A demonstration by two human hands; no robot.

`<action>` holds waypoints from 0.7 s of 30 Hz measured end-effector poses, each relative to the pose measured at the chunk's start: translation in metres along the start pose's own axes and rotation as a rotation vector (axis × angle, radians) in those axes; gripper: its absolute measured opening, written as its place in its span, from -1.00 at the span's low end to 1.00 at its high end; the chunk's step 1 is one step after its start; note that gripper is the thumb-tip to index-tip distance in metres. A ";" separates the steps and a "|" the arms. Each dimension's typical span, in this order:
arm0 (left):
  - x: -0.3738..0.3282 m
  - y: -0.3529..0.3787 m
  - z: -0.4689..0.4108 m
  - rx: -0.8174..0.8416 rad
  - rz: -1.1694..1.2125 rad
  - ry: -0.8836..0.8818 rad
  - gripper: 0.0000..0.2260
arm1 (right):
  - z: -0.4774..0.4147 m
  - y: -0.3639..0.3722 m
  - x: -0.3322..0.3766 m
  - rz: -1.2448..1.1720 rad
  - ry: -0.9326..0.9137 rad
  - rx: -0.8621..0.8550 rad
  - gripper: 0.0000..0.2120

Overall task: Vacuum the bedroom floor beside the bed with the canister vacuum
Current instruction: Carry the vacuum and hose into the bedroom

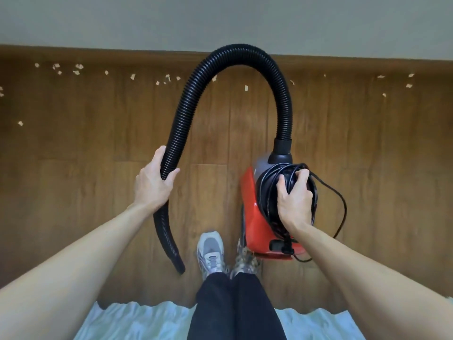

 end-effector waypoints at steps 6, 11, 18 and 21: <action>0.034 0.049 0.005 0.048 0.128 -0.075 -0.50 | -0.012 0.018 -0.017 0.024 -0.008 -0.014 -0.79; 0.040 0.072 0.004 0.041 0.178 -0.070 -0.52 | -0.016 0.032 -0.025 0.024 -0.014 -0.007 -0.75; 0.046 0.098 -0.002 0.052 0.292 -0.153 -0.51 | -0.013 0.051 -0.039 -0.014 -0.009 -0.015 -0.76; 0.050 0.106 -0.005 0.032 0.317 -0.175 -0.49 | -0.019 0.057 -0.041 -0.013 -0.023 -0.024 -0.78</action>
Point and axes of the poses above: each hand's wrist, its own z-axis away from the middle knuckle, its own y-axis out of the palm, x = y × z, the point moved 9 cm from there along -z, towards the middle knuckle, and after that the axes turned 5 degrees about -x, right-handed, at the moved point
